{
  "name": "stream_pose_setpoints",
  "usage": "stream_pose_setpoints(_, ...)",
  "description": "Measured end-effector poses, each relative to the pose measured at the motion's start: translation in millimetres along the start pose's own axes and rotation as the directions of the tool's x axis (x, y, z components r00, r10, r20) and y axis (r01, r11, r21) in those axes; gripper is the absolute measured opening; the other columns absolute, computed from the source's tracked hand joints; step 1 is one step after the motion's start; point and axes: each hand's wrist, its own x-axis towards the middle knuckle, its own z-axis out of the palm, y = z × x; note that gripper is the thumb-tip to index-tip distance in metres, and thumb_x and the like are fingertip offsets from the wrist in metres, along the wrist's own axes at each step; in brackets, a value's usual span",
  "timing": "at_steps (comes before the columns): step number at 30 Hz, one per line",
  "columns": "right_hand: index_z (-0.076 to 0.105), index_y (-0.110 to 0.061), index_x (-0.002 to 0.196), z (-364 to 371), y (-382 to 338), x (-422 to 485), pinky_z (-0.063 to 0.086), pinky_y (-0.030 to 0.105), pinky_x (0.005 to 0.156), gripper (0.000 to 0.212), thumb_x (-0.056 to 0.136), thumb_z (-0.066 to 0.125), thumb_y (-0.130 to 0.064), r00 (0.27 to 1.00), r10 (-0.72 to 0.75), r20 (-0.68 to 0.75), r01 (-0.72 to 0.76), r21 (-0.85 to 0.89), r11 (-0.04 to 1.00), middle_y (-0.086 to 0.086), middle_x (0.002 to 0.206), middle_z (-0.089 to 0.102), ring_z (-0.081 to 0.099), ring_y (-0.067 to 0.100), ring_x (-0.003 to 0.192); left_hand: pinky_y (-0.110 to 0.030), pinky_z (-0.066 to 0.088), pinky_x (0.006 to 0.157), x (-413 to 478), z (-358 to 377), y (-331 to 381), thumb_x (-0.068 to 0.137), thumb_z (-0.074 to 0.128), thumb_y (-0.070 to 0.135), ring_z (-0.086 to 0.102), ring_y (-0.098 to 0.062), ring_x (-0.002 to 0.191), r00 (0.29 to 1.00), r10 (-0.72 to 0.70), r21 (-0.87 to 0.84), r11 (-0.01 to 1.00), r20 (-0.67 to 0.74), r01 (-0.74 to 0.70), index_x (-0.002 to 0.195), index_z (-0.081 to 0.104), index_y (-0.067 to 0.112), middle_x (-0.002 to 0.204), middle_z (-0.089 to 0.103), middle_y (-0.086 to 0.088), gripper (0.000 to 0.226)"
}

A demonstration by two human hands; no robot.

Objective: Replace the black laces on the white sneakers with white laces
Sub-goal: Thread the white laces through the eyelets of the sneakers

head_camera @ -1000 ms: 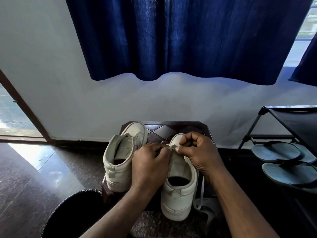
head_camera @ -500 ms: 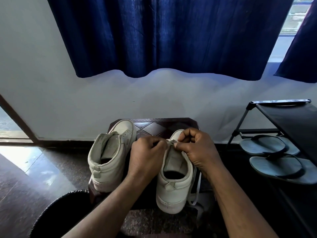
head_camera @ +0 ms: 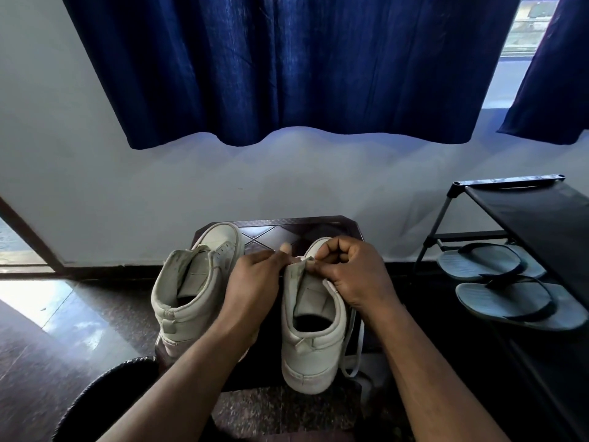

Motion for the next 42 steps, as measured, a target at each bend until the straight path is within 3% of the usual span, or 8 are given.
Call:
stream_pose_setpoints(7, 0.072, -0.015, 0.080, -2.4, 0.0, 1.9, 0.052, 0.015, 0.069, 0.017, 0.079, 0.085, -0.005, 0.999, -0.009, 0.044, 0.011, -0.046, 0.999, -0.003, 0.079, 0.078, 0.069, 0.003, 0.071, -0.034, 0.056, 0.071, 9.2, 8.7, -1.1, 0.087, 0.069, 0.002, 0.065, -0.019, 0.069, 0.999, -0.026, 0.080, 0.996, -0.018, 0.028, 0.078, 0.075, 0.010, 0.080, 0.077, -0.012, 0.014)
stream_pose_setpoints(13, 0.071, -0.010, 0.082, -5.1, 0.7, 2.8, 0.051, 0.016, 0.069, 0.014, 0.083, 0.079, 0.001, 0.996, 0.022, 0.087, -0.023, 0.017, 1.000, -0.001, 0.078, 0.074, 0.066, 0.007, 0.072, -0.028, 0.045, 0.064, 14.1, -0.9, 15.4, 0.093, 0.049, 0.005, 0.067, -0.015, 0.076, 0.889, 0.211, 0.309, 0.947, -0.408, -0.083, 0.087, 0.064, 0.011, 0.082, 0.069, -0.001, 0.017)
stream_pose_setpoints(17, 0.072, -0.008, 0.080, -7.2, 0.4, 2.2, 0.052, 0.017, 0.071, 0.018, 0.083, 0.070, 0.010, 0.996, 0.007, 0.084, -0.008, 0.012, 1.000, 0.000, 0.079, 0.076, 0.071, 0.011, 0.076, -0.031, 0.040, 0.076, 12.4, 1.2, 15.0, 0.094, 0.066, 0.024, 0.059, -0.013, 0.089, 0.854, 0.497, 0.592, 0.739, -0.156, -0.322, 0.101, 0.066, 0.031, 0.106, 0.064, 0.014, 0.010)
stream_pose_setpoints(23, 0.071, -0.011, 0.080, -6.1, 0.4, 1.0, 0.049, 0.013, 0.064, 0.015, 0.085, 0.076, 0.002, 0.997, 0.028, 0.078, -0.032, 0.046, 0.998, -0.008, 0.071, 0.072, 0.065, 0.003, 0.068, -0.022, 0.050, 0.073, 16.5, -4.3, 4.4, 0.091, 0.077, 0.035, 0.069, -0.009, 0.083, 0.974, 0.184, 0.477, 0.849, 0.135, -0.226, 0.083, 0.077, 0.020, 0.083, 0.076, 0.005, 0.017)
stream_pose_setpoints(29, 0.070, -0.003, 0.085, -8.1, -3.2, 0.3, 0.052, 0.016, 0.067, 0.014, 0.086, 0.070, 0.010, 0.992, 0.071, 0.100, -0.089, 0.186, 0.978, 0.003, 0.072, 0.072, 0.065, 0.010, 0.069, -0.044, 0.052, 0.087, 16.6, -7.1, -1.2, 0.101, 0.057, 0.034, 0.065, -0.040, 0.107, 0.938, 0.314, 0.888, 0.374, 0.149, -0.266, 0.107, 0.069, 0.022, 0.114, 0.058, -0.005, 0.019)
stream_pose_setpoints(34, 0.070, -0.004, 0.087, -11.1, -1.6, -0.1, 0.054, 0.021, 0.070, 0.012, 0.089, 0.068, 0.008, 0.991, 0.088, 0.101, -0.113, 0.273, 0.955, 0.008, 0.078, 0.072, 0.067, 0.015, 0.074, -0.032, 0.049, 0.083, 17.8, -9.8, 10.2, 0.094, 0.071, 0.037, 0.064, -0.018, 0.096, 0.908, 0.385, 0.707, 0.596, 0.165, -0.381, 0.088, 0.067, 0.035, 0.108, 0.058, 0.010, 0.007)
stream_pose_setpoints(38, 0.069, 0.001, 0.090, -10.1, -1.9, -0.7, 0.054, 0.020, 0.071, 0.007, 0.090, 0.066, 0.008, 0.991, 0.082, 0.103, -0.107, 0.268, 0.958, 0.009, 0.077, 0.070, 0.066, 0.013, 0.071, -0.003, 0.038, 0.070, 21.4, -8.2, 3.2, 0.093, 0.075, 0.028, 0.059, 0.002, 0.087, 0.936, 0.268, 0.553, 0.755, 0.230, -0.352, 0.091, 0.074, 0.023, 0.109, 0.061, 0.003, 0.006)
stream_pose_setpoints(42, 0.069, -0.001, 0.089, -10.2, -2.3, -0.8, 0.052, 0.021, 0.069, 0.006, 0.090, 0.067, 0.005, 0.991, 0.081, 0.110, -0.108, 0.265, 0.958, 0.007, 0.074, 0.070, 0.064, 0.012, 0.068, -0.008, 0.043, 0.078, 24.2, -10.5, 0.1, 0.097, 0.070, 0.029, 0.063, -0.015, 0.097, 0.948, 0.247, 0.636, 0.702, 0.202, -0.319, 0.094, 0.070, 0.020, 0.114, 0.056, -0.002, 0.010)
